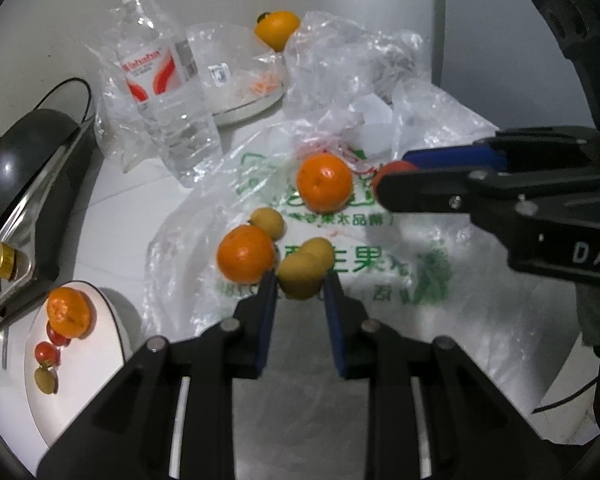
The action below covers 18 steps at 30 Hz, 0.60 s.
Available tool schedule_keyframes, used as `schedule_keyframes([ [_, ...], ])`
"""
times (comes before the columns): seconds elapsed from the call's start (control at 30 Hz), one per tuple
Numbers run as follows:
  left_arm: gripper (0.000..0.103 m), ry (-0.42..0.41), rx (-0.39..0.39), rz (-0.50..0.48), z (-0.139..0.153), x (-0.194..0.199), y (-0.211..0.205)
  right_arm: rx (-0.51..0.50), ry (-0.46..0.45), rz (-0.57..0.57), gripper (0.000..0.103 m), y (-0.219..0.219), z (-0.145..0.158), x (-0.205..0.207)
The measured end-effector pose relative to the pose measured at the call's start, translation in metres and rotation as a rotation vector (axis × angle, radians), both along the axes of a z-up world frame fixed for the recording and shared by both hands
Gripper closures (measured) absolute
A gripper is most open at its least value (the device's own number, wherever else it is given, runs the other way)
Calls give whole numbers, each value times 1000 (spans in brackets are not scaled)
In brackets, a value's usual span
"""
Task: Organize fruits
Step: 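Carry the yellow fruit with the left gripper while the right gripper carries the tomato to the plate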
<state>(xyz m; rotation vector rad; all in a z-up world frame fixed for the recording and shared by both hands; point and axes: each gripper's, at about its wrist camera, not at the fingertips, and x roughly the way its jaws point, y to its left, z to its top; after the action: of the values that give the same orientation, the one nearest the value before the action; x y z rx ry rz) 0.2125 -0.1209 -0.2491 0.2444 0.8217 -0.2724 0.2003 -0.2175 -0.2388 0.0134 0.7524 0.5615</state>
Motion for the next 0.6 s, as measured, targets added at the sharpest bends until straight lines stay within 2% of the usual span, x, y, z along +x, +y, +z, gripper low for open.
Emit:
schedule_keyframes([
  [0.6,78,-85,-71,11,29,-45,41,-50,-48,15,75,44,28,-39],
])
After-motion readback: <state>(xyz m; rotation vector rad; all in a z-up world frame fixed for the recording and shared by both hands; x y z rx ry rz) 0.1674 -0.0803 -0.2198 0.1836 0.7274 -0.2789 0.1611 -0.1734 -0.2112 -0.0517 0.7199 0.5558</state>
